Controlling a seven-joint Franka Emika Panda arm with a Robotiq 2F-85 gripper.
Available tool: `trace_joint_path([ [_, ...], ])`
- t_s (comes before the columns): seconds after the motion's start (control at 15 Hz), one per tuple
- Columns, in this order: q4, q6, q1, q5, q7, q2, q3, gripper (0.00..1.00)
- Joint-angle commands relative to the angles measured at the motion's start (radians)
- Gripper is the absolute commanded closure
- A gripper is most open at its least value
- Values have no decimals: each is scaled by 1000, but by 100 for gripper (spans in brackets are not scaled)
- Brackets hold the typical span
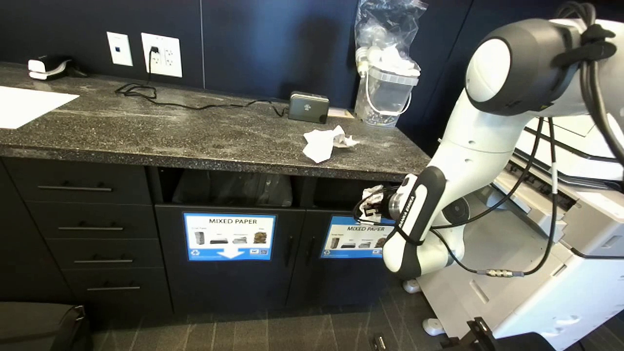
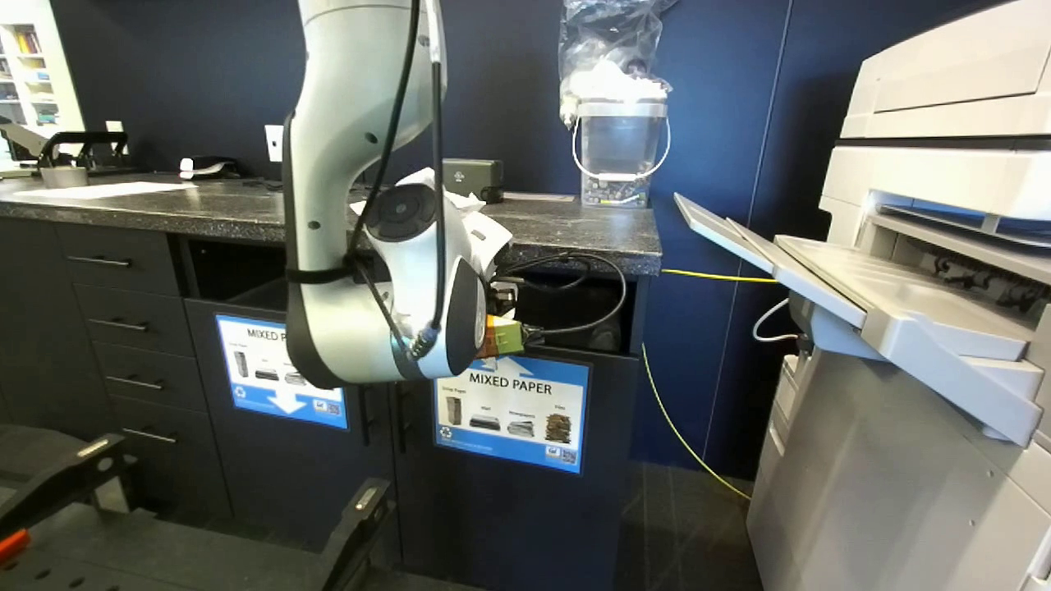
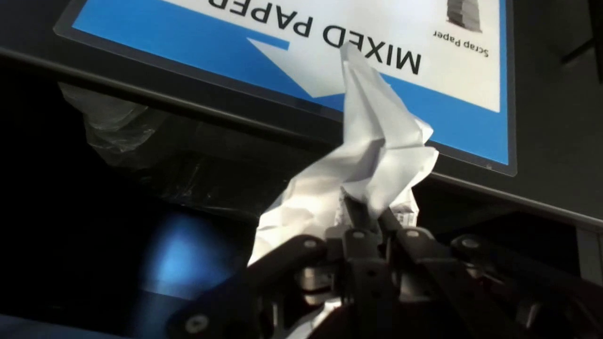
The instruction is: Throw two of the papers on the tabletop into the bin on the right
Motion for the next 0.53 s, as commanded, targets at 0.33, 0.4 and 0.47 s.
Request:
trace_joint_path([
  [0.33, 417, 118, -154, 42, -83, 270, 160, 97],
  [0.4, 413, 190, -112, 50, -38, 306, 113, 97],
  [0.47, 491, 148, -163, 35, -68, 324, 164, 97],
])
